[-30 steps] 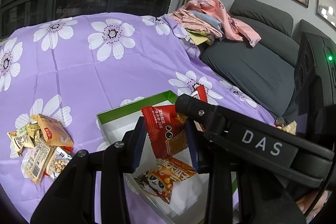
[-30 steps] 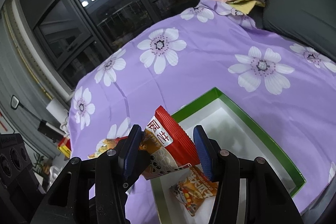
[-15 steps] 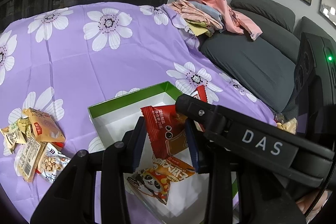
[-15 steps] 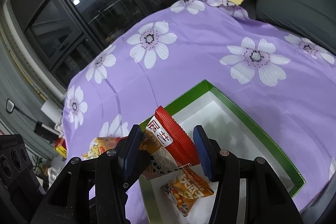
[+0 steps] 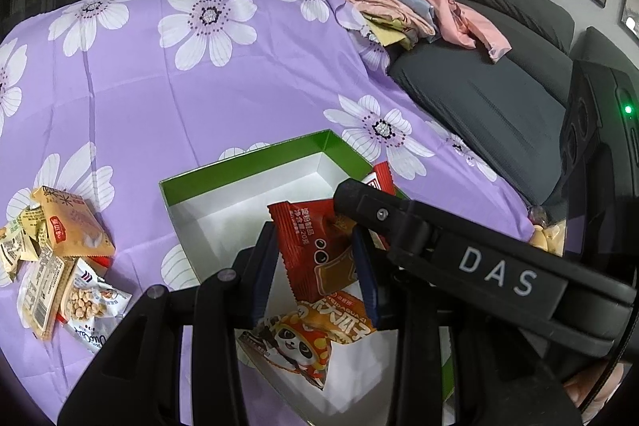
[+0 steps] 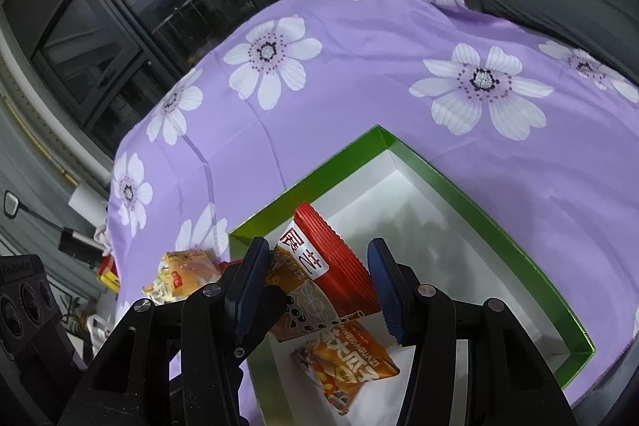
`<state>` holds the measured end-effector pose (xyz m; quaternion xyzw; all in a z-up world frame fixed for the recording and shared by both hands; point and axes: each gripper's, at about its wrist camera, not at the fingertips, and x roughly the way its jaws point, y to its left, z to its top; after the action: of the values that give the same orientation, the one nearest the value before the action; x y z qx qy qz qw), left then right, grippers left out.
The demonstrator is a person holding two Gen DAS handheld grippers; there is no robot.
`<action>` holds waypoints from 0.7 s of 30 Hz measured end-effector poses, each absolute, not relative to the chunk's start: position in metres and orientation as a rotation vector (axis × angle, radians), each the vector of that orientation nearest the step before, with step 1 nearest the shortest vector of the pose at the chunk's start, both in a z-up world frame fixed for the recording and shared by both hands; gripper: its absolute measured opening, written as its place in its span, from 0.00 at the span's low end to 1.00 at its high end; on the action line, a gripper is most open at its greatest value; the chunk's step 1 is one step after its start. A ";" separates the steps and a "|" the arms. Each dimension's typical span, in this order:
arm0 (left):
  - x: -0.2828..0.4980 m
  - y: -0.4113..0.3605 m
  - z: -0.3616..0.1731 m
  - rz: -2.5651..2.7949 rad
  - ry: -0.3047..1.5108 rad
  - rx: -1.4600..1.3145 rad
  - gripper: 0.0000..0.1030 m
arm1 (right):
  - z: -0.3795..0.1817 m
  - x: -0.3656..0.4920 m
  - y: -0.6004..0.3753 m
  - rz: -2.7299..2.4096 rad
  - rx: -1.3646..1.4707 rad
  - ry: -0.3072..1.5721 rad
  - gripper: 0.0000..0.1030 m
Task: Organize snacks
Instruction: 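Carry both held bags toward the green-rimmed white box, then lower both held bags into the white box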
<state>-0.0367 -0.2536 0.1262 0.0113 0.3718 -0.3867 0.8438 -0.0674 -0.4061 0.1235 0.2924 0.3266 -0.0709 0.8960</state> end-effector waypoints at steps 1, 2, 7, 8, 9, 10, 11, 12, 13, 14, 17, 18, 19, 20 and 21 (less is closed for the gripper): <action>-0.036 -0.254 0.125 -0.816 0.789 0.025 0.35 | 0.122 -0.067 -0.407 -0.148 0.609 0.682 0.53; -0.036 -0.255 0.125 -0.817 0.793 0.027 0.35 | 0.121 -0.066 -0.408 -0.149 0.613 0.686 0.53; -0.034 -0.261 0.120 -0.818 0.813 0.037 0.35 | 0.117 -0.066 -0.412 -0.155 0.624 0.698 0.53; -0.034 -0.262 0.120 -0.817 0.818 0.041 0.35 | 0.115 -0.065 -0.413 -0.156 0.627 0.702 0.53; -0.033 -0.264 0.119 -0.816 0.824 0.046 0.35 | 0.114 -0.064 -0.414 -0.158 0.632 0.706 0.53; -0.032 -0.264 0.118 -0.816 0.827 0.048 0.35 | 0.112 -0.064 -0.416 -0.158 0.639 0.712 0.53; -0.032 -0.265 0.117 -0.815 0.831 0.051 0.35 | 0.111 -0.063 -0.417 -0.158 0.643 0.716 0.53; -0.031 -0.266 0.116 -0.815 0.834 0.051 0.35 | 0.110 -0.063 -0.418 -0.160 0.645 0.718 0.53; -0.031 -0.267 0.116 -0.815 0.838 0.053 0.35 | 0.109 -0.062 -0.419 -0.160 0.648 0.721 0.53; -0.030 -0.268 0.115 -0.815 0.843 0.056 0.35 | 0.108 -0.062 -0.419 -0.161 0.650 0.724 0.53; -0.028 -0.270 0.113 -0.816 0.855 0.062 0.35 | 0.105 -0.062 -0.422 -0.164 0.658 0.733 0.53; -0.027 -0.271 0.112 -0.815 0.859 0.066 0.35 | 0.104 -0.061 -0.422 -0.165 0.661 0.735 0.53; -0.027 -0.272 0.111 -0.814 0.863 0.070 0.35 | 0.103 -0.061 -0.423 -0.165 0.666 0.739 0.53; -0.026 -0.274 0.111 -0.814 0.866 0.076 0.35 | 0.102 -0.061 -0.425 -0.166 0.671 0.743 0.53; -0.026 -0.275 0.110 -0.814 0.868 0.080 0.35 | 0.101 -0.060 -0.425 -0.167 0.674 0.745 0.53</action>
<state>-0.0265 -0.2751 0.1099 0.0376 0.4090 -0.3831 0.8274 -0.0605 -0.4251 0.1009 0.3225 0.3564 -0.0801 0.8732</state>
